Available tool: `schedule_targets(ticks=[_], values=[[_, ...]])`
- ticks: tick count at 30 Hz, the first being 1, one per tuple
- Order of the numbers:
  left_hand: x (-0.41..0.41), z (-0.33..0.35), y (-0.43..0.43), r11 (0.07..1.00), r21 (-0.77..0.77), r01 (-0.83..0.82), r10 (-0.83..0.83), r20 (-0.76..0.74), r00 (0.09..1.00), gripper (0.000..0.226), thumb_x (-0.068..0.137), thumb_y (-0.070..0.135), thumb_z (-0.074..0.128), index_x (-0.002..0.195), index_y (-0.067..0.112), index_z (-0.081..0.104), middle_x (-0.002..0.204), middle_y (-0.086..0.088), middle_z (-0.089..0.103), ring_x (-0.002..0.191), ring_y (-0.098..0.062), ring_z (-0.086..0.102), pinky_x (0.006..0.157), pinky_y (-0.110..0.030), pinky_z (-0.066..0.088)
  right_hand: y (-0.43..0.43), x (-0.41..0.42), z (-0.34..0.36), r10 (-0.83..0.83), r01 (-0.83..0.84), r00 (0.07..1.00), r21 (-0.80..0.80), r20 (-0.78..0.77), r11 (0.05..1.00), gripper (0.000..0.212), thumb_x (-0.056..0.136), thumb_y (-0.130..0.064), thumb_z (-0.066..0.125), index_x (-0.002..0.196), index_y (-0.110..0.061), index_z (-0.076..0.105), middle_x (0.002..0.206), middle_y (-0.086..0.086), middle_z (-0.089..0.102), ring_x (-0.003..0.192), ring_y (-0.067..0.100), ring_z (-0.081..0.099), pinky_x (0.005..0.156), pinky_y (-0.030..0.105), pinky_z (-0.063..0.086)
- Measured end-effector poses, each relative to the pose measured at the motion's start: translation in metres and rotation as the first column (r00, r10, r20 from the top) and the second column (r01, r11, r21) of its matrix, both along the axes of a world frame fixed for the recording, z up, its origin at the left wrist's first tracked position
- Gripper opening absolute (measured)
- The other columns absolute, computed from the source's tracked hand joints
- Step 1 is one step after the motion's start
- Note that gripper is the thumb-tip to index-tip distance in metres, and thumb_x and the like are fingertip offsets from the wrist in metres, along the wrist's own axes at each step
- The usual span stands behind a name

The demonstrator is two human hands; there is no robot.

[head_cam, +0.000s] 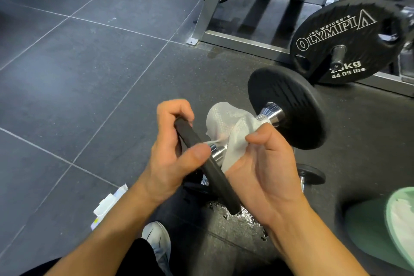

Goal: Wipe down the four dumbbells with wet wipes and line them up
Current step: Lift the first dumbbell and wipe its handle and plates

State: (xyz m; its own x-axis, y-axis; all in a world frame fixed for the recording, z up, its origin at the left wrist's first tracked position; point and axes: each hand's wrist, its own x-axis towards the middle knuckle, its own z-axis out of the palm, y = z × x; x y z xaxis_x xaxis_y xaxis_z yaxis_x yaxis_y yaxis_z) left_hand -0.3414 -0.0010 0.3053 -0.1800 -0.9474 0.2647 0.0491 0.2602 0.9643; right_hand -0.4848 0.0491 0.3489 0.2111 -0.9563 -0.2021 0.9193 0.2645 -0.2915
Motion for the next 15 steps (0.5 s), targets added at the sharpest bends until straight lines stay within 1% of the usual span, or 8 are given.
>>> schedule_targets(ticks=[1,3,6,8,9,11,13,15], values=[[0.001,0.0,-0.005,0.997,0.02,-0.079,0.08,-0.039,0.996,0.034,0.079,0.042,0.063,0.111,0.034,0.056,0.099,-0.007,0.047,0.09,-0.026,0.049,0.086,-0.046,0.038,-0.001,-0.001,0.0,-0.023,0.023,1.0,0.009,0.012,1.0,0.051,0.074,-0.008,0.038,0.121,-0.005,0.057,0.099,0.018,0.061,0.084,0.029,0.07,0.075,0.041,0.063],[0.003,0.008,-0.007,0.938,0.326,-0.118,0.188,-0.19,0.964,0.038,0.092,0.057,0.054,0.11,0.025,0.063,0.099,-0.009,0.054,0.092,-0.019,0.059,0.086,-0.047,0.046,-0.001,-0.002,-0.003,-0.031,0.03,0.999,0.032,0.023,0.999,0.055,0.074,-0.008,0.04,0.126,-0.006,0.057,0.107,0.019,0.059,0.091,0.033,0.068,0.084,0.045,0.06],[0.004,0.015,0.004,0.581,0.803,0.129,0.001,-0.158,0.987,0.082,0.093,0.081,0.041,0.107,0.006,0.07,0.082,-0.011,0.068,0.068,-0.022,0.07,0.062,-0.037,0.06,0.001,0.0,-0.005,0.028,-0.028,1.0,0.054,-0.012,0.998,0.052,0.076,-0.012,0.04,0.127,-0.009,0.05,0.108,0.024,0.057,0.1,0.04,0.06,0.098,0.054,0.05],[-0.003,0.024,0.012,0.453,0.855,0.253,-0.019,-0.274,0.961,0.092,0.095,0.077,0.036,0.072,-0.004,0.073,0.063,-0.011,0.07,0.052,-0.024,0.069,0.049,-0.03,0.057,0.002,0.0,-0.006,0.033,-0.032,0.999,0.048,-0.011,0.998,0.048,0.076,-0.011,0.039,0.122,-0.011,0.05,0.09,0.022,0.063,0.083,0.036,0.066,0.082,0.048,0.058],[-0.005,0.025,0.015,0.491,0.827,0.273,-0.013,-0.307,0.952,0.088,0.098,0.072,0.034,0.052,0.004,0.069,0.052,-0.008,0.065,0.043,-0.02,0.065,0.044,-0.025,0.053,0.003,0.0,-0.007,0.024,-0.024,1.0,0.036,-0.003,0.999,0.049,0.075,-0.01,0.038,0.123,-0.012,0.048,0.087,0.02,0.063,0.078,0.034,0.067,0.076,0.046,0.059],[-0.013,0.024,0.016,0.609,0.758,0.233,0.035,-0.319,0.947,0.073,0.1,0.063,0.041,0.045,0.018,0.057,0.046,0.002,0.052,0.041,-0.015,0.057,0.051,-0.024,0.047,0.002,0.002,-0.005,0.026,-0.026,1.0,0.014,0.014,1.0,0.052,0.075,-0.009,0.039,0.126,-0.015,0.045,0.095,0.02,0.059,0.083,0.035,0.065,0.077,0.046,0.06],[-0.011,0.017,0.015,0.847,0.527,0.076,0.068,-0.249,0.966,0.04,0.089,0.055,0.058,0.07,0.02,0.052,0.067,-0.01,0.042,0.062,-0.026,0.049,0.07,-0.036,0.04,0.0,0.004,-0.005,0.024,-0.024,1.0,0.01,-0.001,1.0,0.054,0.075,-0.007,0.04,0.128,-0.016,0.043,0.106,0.021,0.055,0.094,0.037,0.062,0.086,0.047,0.058],[-0.003,0.007,0.014,0.991,0.134,-0.019,0.028,-0.063,0.998,0.032,0.083,0.05,0.064,0.095,0.023,0.052,0.091,-0.019,0.04,0.083,-0.038,0.039,0.081,-0.043,0.036,-0.001,0.007,-0.001,-0.017,0.017,1.0,0.005,-0.015,1.0,0.055,0.074,-0.006,0.038,0.128,-0.015,0.044,0.109,0.02,0.05,0.092,0.034,0.062,0.082,0.044,0.06]])
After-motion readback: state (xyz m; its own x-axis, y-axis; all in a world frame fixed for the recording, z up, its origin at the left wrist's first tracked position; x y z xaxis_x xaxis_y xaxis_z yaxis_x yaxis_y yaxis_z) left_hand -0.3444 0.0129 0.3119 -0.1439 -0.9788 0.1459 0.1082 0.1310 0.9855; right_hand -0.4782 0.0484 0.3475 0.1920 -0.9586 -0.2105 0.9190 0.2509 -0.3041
